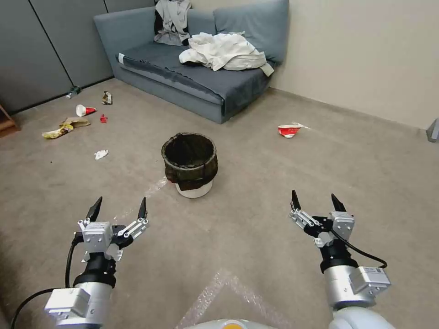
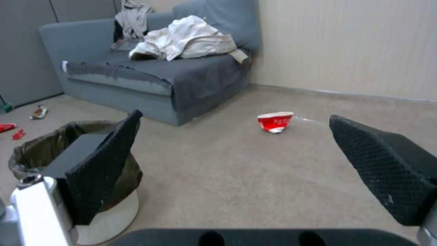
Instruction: Pick up the trash can from the floor.
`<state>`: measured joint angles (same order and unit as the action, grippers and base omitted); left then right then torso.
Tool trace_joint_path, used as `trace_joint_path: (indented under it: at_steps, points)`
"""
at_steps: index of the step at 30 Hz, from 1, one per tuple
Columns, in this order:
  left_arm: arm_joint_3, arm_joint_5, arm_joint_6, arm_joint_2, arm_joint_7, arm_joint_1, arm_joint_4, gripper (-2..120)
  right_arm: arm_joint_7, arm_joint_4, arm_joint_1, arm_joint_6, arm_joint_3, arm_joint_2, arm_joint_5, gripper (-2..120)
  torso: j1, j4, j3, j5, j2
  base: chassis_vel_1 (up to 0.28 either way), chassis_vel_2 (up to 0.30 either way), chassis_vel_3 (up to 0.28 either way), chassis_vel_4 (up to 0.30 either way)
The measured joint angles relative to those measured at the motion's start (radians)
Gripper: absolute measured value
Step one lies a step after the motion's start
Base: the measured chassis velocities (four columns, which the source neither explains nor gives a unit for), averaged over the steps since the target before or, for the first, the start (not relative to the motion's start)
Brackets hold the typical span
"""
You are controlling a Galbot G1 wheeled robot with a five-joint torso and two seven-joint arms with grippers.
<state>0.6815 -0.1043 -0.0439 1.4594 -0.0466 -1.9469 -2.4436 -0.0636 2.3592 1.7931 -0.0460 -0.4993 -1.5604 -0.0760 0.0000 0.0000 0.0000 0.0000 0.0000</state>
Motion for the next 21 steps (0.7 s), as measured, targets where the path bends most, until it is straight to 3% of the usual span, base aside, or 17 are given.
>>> trace_joint_path:
  at_steps: [21]
  points:
    - [-0.001, 0.000, 0.000, 0.002, 0.000, 0.002, 0.004, 100, 0.000, -0.005, -0.002, 0.000, 0.000, 0.000, 0.000, 100, 0.000, 0.0000, 0.000, 0.0000, 0.000, -0.108, 0.105, 0.100, -0.102]
